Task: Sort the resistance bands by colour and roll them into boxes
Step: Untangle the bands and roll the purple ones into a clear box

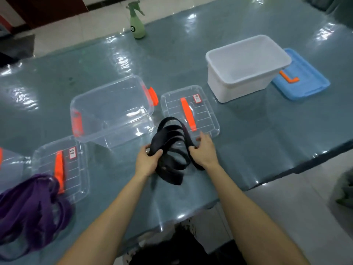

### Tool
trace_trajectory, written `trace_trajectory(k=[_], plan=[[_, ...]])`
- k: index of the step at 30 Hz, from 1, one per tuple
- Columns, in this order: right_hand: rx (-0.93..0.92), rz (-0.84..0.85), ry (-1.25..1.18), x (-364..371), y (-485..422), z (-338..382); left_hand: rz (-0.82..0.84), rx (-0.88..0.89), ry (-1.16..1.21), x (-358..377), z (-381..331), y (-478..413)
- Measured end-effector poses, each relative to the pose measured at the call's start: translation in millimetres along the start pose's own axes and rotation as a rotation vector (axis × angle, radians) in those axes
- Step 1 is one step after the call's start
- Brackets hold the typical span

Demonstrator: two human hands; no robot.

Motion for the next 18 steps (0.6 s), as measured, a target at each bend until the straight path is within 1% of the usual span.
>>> trace_trajectory(k=[1, 2, 3, 4, 5, 6, 7, 8, 9, 10, 12, 14, 15, 16, 18], plan=[[-0.026, 0.023, 0.014, 8.8, -7.6, 12.9, 0.012, -0.025, 0.106, -1.7, 0.5, -0.9], [-0.007, 0.025, -0.005, 13.8, -15.1, 22.3, 0.047, -0.042, 0.158, -0.2, -1.1, 0.9], [0.016, 0.020, -0.019, 16.1, -21.4, 28.5, 0.093, -0.047, 0.137, 1.9, -2.6, 4.0], [0.023, 0.017, -0.004, 16.8, -25.1, 31.6, 0.126, -0.035, 0.022, 2.6, -3.6, 7.2], [0.018, 0.007, 0.042, 15.3, -24.6, 30.5, 0.142, -0.001, -0.192, 1.1, -2.6, 8.6], [0.009, -0.034, 0.112, 10.0, -19.6, 26.0, 0.133, 0.024, -0.462, -2.8, 2.5, 8.8], [-0.007, -0.110, 0.195, 1.7, -10.8, 17.9, 0.105, 0.036, -0.700, -8.7, 7.8, 9.2], [-0.024, -0.192, 0.273, -5.9, 1.5, 7.8, 0.085, 0.033, -0.830, -12.5, 11.8, 11.3], [-0.038, -0.242, 0.342, -9.3, 14.8, -2.3, 0.083, 0.028, -0.838, -14.2, 15.3, 12.6], [-0.054, -0.240, 0.408, -7.4, 26.1, -10.4, 0.099, 0.033, -0.749, -12.9, 15.4, 13.5], [-0.081, -0.151, 0.475, 5.0, 37.0, -19.7, 0.081, 0.058, -0.457, -9.0, 7.8, 10.3], [-0.124, -0.108, 0.374, 11.2, 40.9, -12.1, 0.054, 0.054, -0.229, -4.6, -3.3, 6.0], [-0.143, -0.096, 0.318, 14.0, 43.5, -4.9, 0.079, 0.051, -0.146, 1.6, -6.6, 6.0], [-0.158, -0.073, 0.299, 18.7, 46.4, 2.7, 0.108, 0.061, -0.155, 7.0, -9.1, 8.6], [-0.172, 0.014, 0.360, 30.2, 53.5, 11.5, 0.108, 0.140, -0.398, 10.5, -8.4, 11.8]])
Point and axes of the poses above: each hand's wrist, its own y-axis away from the middle knuckle, its own x-axis out of the palm, z = x × y, the point moved 8 cm from there along -y, towards the middle knuckle, and after that the axes turned 1 degree about z, right-handed, at the moved point
